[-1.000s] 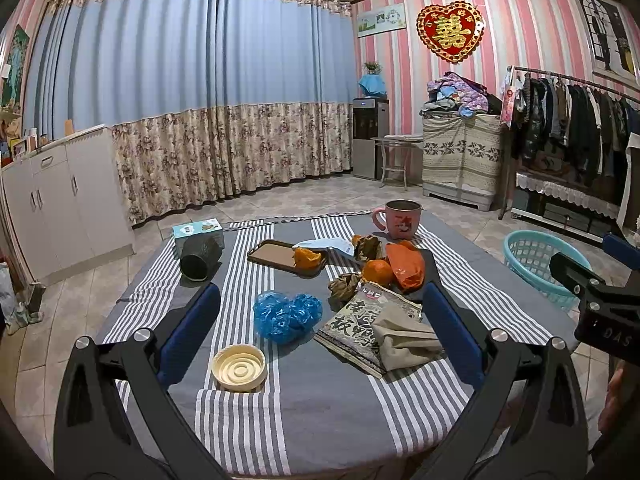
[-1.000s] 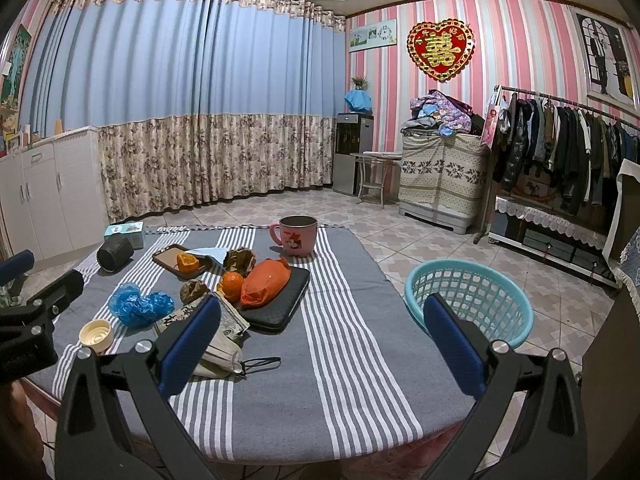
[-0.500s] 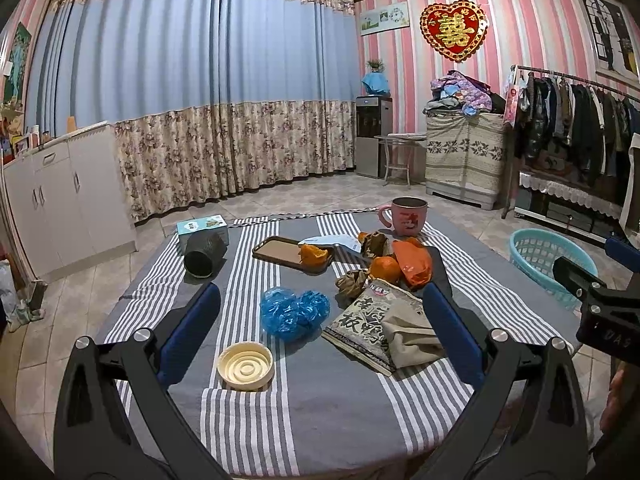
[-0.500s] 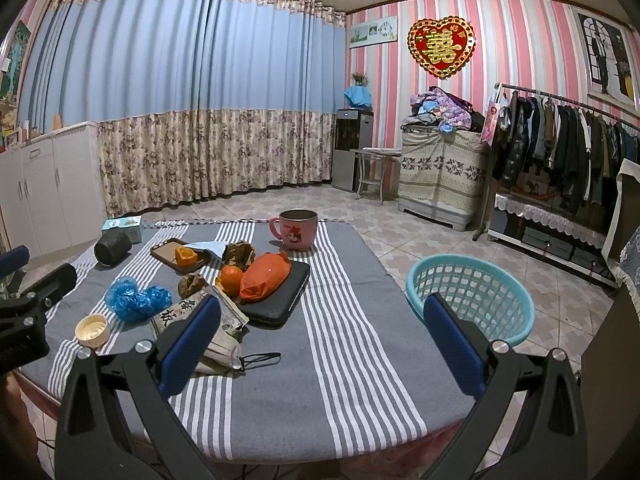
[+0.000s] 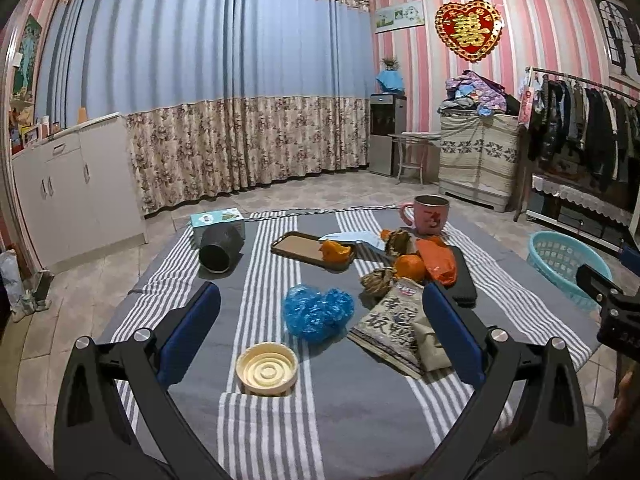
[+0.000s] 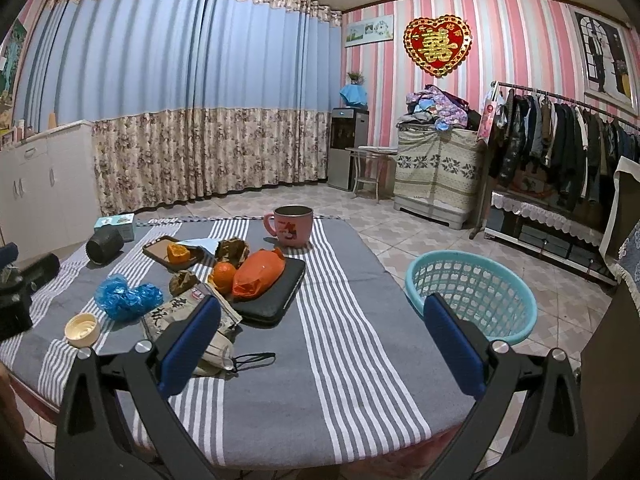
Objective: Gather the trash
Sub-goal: 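Grasp the blue plastic bag with the left tool while the right tool grasps the beige cloth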
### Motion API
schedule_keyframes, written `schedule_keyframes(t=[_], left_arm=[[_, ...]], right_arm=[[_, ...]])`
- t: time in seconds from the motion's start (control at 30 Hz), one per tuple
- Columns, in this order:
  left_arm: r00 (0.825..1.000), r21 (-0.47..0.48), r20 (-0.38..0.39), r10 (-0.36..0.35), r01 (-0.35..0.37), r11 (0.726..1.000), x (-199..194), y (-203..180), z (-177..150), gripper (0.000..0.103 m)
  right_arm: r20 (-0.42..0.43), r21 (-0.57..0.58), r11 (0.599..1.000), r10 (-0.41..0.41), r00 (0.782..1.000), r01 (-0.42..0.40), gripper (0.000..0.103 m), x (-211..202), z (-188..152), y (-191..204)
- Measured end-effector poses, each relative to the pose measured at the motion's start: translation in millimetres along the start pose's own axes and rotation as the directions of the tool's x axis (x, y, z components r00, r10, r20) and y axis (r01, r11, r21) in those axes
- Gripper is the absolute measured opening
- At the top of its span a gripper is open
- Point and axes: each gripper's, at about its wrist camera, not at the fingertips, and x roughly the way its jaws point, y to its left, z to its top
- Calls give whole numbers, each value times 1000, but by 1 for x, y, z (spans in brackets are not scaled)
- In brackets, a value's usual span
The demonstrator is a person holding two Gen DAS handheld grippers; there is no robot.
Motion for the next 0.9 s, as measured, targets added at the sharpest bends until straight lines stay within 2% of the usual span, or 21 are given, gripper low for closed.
schedule_keyframes(t=[0.2,0.43,0.57,0.73,0.9], left_arm=[[999,3,-24,43,-43,999,15,14,-9,98],[995,21,-77,61,-59,998,44,28,-22,98],[993,23,-112,47,-45,999,63,35,-26,98],[991,41,-118,65,-60,997,82,35,-21,98],[985,34,-167,33,-28,999,111,31,-18,98]], right_arm=[[-35,8,1000,16,999,-15,99,20,-6,4],[-61,6,1000,3,998,-3,99,38,-9,10],[-104,8,1000,22,994,-21,99,51,-10,15],[-127,20,999,27,992,-24,99,60,-12,20],[-141,37,999,27,990,-22,99,64,-11,22]])
